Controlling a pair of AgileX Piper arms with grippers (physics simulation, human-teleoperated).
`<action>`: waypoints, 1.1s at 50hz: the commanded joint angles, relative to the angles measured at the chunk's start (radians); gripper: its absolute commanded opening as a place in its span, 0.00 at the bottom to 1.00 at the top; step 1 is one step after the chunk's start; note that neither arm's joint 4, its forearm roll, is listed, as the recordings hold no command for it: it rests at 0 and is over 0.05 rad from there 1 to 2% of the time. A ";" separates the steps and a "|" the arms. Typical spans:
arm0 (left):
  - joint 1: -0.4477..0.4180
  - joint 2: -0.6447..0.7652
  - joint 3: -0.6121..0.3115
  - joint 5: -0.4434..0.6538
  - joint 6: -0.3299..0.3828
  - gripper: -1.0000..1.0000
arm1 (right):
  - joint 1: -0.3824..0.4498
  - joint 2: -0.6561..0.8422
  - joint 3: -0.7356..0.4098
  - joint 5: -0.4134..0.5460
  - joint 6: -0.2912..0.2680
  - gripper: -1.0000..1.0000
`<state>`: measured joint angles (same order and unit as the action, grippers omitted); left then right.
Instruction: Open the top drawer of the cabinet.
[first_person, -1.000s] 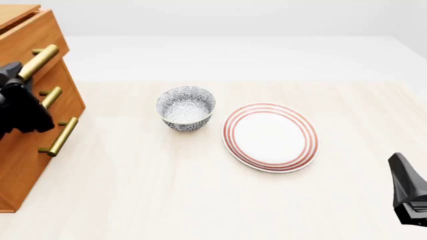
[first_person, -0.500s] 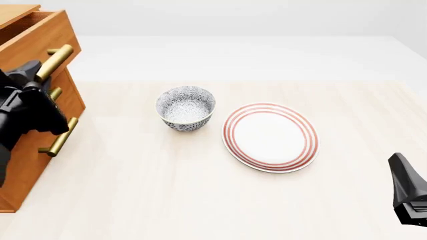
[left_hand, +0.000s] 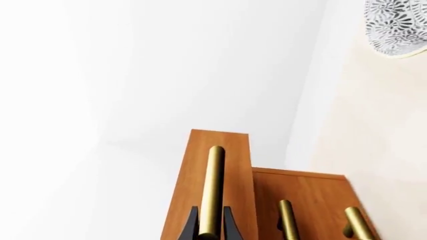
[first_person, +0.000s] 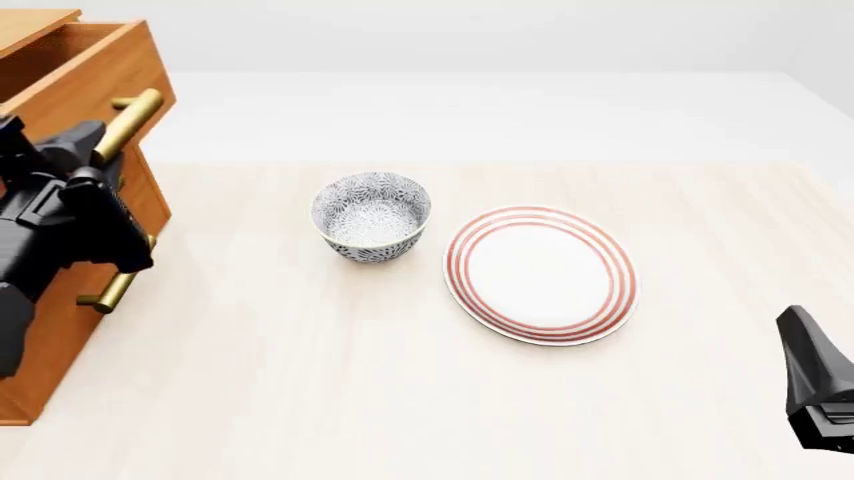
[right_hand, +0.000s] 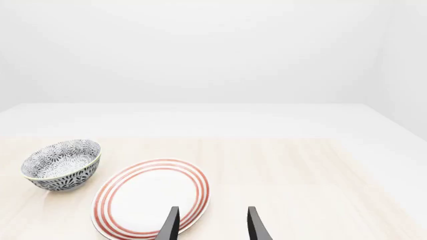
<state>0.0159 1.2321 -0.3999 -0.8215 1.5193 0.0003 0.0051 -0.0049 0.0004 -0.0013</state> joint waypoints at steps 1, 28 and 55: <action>-0.056 -0.033 0.036 0.064 0.007 0.00 | 0.000 0.000 0.000 0.000 0.000 1.00; -0.095 -0.132 0.092 0.089 0.019 0.00 | 0.000 0.000 0.000 0.000 0.000 1.00; -0.142 -0.125 0.098 0.065 0.022 0.00 | 0.000 0.000 0.000 0.000 0.000 1.00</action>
<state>-0.0737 1.1459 -0.3550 -0.7776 1.5472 0.0003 0.0051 -0.0049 0.0004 -0.0013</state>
